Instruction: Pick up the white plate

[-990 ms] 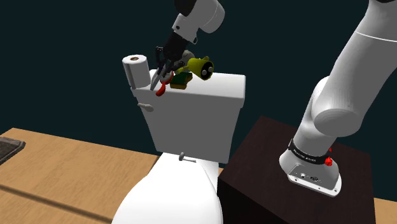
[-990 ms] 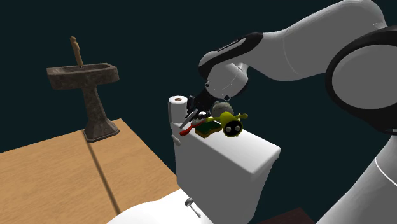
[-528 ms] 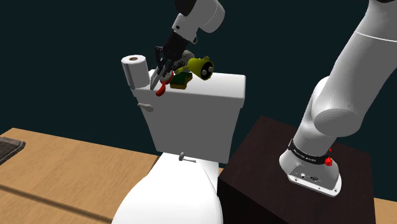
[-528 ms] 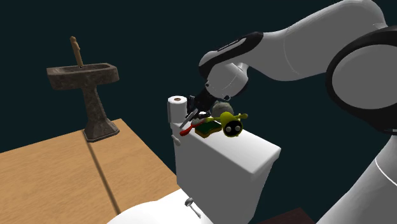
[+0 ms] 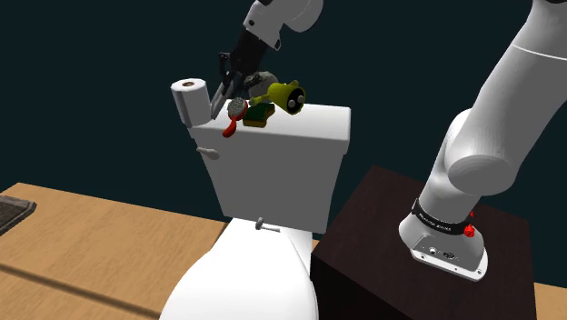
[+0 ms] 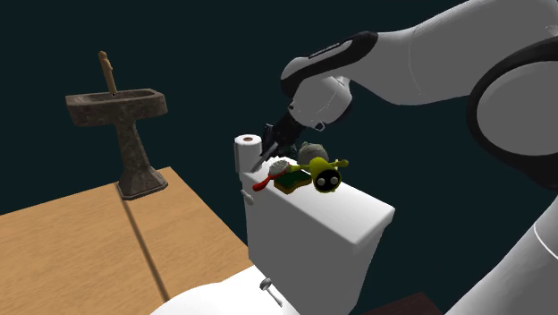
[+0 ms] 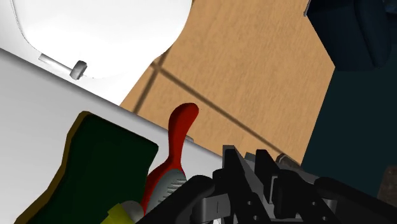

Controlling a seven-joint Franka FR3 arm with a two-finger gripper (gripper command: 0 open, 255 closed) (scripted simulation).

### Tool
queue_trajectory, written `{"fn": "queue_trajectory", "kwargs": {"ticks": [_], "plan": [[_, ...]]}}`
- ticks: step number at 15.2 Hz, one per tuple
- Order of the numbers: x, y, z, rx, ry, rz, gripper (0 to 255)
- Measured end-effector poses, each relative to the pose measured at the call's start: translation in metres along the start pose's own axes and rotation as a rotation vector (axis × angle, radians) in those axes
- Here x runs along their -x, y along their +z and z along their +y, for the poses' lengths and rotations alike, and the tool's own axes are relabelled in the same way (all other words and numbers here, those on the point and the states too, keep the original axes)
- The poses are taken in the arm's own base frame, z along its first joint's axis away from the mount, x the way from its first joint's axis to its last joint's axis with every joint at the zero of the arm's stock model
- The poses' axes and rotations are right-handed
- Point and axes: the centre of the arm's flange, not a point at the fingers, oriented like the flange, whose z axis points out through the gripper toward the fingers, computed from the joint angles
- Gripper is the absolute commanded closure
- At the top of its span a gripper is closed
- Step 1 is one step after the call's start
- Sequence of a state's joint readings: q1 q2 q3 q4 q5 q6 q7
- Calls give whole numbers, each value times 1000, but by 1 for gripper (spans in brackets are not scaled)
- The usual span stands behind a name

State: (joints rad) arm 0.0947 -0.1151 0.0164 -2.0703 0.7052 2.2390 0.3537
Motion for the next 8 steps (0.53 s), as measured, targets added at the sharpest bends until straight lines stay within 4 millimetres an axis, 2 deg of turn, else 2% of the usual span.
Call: {"fn": "queue_trajectory", "kwargs": {"ticks": [8], "plan": [[2,-32,-24,0,0,0,255]]}}
